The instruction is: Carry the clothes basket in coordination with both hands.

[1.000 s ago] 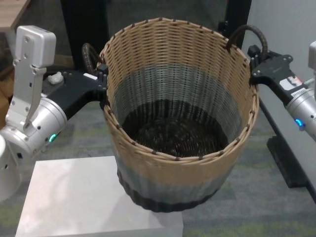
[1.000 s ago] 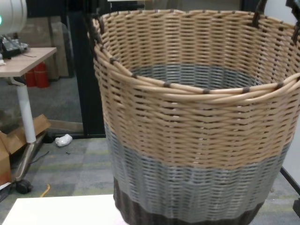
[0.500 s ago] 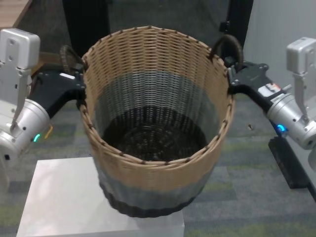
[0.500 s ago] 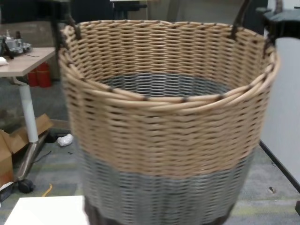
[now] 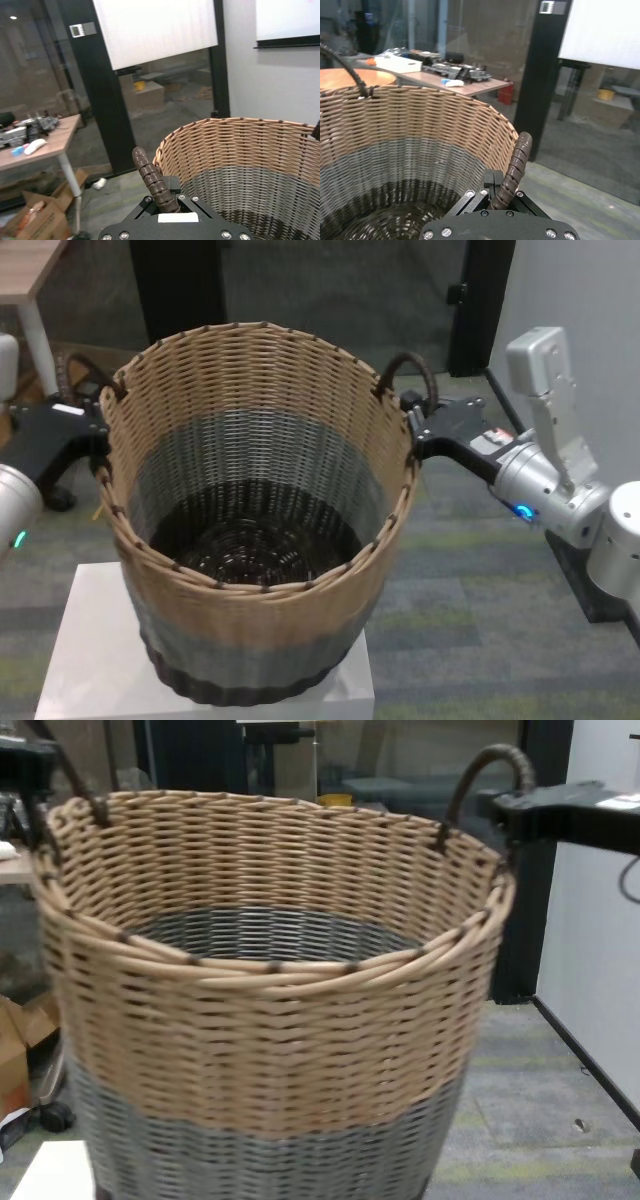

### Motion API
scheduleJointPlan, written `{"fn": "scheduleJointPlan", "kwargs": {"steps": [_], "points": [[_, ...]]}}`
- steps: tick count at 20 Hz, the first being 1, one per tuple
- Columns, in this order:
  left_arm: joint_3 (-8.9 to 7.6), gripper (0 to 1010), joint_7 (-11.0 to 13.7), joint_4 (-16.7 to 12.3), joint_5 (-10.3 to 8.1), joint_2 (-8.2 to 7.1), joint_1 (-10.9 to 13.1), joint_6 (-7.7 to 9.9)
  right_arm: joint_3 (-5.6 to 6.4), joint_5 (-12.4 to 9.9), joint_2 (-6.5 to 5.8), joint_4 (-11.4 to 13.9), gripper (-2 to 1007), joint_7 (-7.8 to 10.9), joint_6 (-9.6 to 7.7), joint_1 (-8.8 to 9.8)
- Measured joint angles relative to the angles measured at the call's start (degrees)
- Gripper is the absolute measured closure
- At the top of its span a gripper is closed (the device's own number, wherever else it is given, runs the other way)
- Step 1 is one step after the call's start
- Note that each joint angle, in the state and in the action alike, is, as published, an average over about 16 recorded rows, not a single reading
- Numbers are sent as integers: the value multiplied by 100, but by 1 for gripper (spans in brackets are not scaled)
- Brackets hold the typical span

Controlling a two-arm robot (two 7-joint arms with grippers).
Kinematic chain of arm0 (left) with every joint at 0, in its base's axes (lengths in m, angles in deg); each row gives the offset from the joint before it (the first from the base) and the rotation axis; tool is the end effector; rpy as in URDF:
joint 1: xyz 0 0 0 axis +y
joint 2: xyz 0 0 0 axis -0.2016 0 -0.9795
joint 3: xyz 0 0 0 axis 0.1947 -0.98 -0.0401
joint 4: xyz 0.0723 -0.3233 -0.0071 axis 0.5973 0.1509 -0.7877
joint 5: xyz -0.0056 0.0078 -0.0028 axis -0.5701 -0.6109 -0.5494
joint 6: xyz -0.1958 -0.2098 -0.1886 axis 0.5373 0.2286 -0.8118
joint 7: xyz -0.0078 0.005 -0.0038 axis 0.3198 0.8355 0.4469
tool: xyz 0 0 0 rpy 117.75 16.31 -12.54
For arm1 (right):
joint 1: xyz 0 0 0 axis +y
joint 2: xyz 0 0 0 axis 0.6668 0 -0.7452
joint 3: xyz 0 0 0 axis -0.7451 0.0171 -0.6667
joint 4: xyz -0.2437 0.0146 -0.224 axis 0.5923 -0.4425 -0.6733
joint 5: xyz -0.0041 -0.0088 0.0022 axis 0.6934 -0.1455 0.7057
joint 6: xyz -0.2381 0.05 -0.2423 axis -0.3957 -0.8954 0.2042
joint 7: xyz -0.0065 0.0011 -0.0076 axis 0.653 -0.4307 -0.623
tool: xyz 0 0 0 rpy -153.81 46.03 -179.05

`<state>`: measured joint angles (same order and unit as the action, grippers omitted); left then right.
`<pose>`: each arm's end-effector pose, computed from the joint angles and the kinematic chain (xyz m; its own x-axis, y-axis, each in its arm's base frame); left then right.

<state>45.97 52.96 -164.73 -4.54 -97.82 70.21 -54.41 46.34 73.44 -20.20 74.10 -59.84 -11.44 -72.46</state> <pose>0.3836 0.0510 -0.1943 0.2191 0.9577 0.1865 -0.9682 0.2370 -0.0797 0.4777 -0.0266 -0.2266 0.5600 -0.8101 0.1736 0.8227 0.5684 -0.0016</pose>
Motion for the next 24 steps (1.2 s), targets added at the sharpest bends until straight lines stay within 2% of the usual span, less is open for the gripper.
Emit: {"fn": "scheduleJointPlan", "kwargs": {"steps": [4, 10, 16, 24], "points": [[-154, 1010, -41, 28, 69, 3, 103, -50, -202, 37, 54, -133, 998, 55, -60, -147], [-311, 1010, -48, 177, 127, 58, 149, -95, -459, 127, 159, -387, 998, 110, -29, -371], [-407, 1010, -18, 404, 162, 138, 112, -108, -648, 238, 278, -666, 998, 138, 53, -558], [-519, 1010, 30, 725, 232, 226, 41, -134, -841, 386, 470, -1090, 998, 186, 192, -777]]}}
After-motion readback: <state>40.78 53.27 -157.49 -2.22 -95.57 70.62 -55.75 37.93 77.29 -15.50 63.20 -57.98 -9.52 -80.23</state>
